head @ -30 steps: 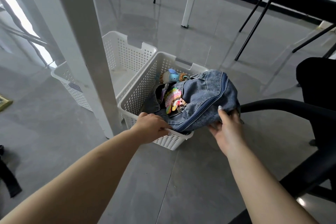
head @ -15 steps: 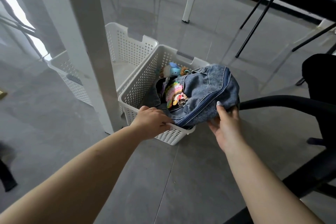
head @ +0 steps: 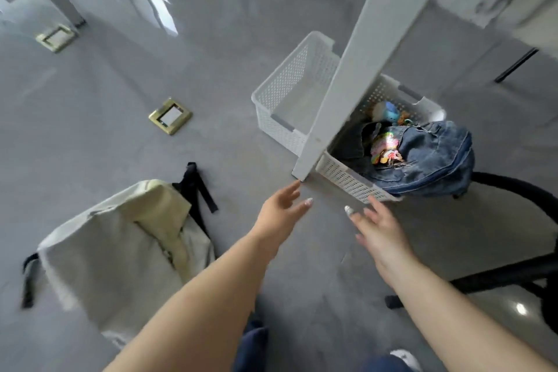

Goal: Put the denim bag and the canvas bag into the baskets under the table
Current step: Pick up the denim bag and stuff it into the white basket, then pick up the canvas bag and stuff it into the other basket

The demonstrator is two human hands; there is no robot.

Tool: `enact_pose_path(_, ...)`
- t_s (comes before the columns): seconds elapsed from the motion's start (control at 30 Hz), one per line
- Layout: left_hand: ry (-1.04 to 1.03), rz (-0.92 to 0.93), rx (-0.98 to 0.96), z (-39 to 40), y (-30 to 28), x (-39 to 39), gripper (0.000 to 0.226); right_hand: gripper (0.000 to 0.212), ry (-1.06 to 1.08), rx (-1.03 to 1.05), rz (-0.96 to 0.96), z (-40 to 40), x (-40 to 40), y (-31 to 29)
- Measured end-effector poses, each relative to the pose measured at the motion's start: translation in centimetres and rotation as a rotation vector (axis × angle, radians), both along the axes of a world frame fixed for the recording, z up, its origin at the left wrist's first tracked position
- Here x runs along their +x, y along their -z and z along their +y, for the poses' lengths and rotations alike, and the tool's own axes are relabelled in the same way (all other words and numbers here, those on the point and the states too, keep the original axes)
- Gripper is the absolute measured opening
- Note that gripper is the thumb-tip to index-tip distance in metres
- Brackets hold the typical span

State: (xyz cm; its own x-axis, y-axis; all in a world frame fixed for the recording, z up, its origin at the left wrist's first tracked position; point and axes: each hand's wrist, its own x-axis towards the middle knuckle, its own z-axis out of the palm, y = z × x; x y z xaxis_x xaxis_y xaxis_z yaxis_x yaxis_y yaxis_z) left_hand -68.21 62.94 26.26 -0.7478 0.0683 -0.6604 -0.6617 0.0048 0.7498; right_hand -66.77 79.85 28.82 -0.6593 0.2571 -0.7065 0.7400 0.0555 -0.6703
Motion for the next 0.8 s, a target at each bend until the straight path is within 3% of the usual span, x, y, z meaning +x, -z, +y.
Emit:
enact_pose_path(0.17,-0.172,-0.144,0.042,-9.5,-8.1,3.9,0.047,0.067,-0.172,-0.064,-0.087,-8.4,2.7,-7.0)
enact_pose_path(0.37,-0.288,-0.155,-0.054,-19.4,-12.9,10.9,0.048,0.058,-0.433,0.017,-0.066,-14.4,7.4,-9.9)
enact_pose_path(0.5,-0.335,-0.185,-0.002,-23.1,-14.7,17.2,0.042,0.056,-0.616,0.017,-0.106,-17.9,12.6,-10.4)
enact_pose_path(0.7,-0.271,-0.232,0.043,-26.9,-17.5,22.6,0.017,0.045,-0.780,0.010,-0.262,-21.1,22.6,-12.6)
enact_pose_path(0.8,-0.226,-0.208,0.016,-30.0,-18.6,22.8,0.024,0.042,-0.795,0.025,-0.309,-23.7,24.6,-13.3)
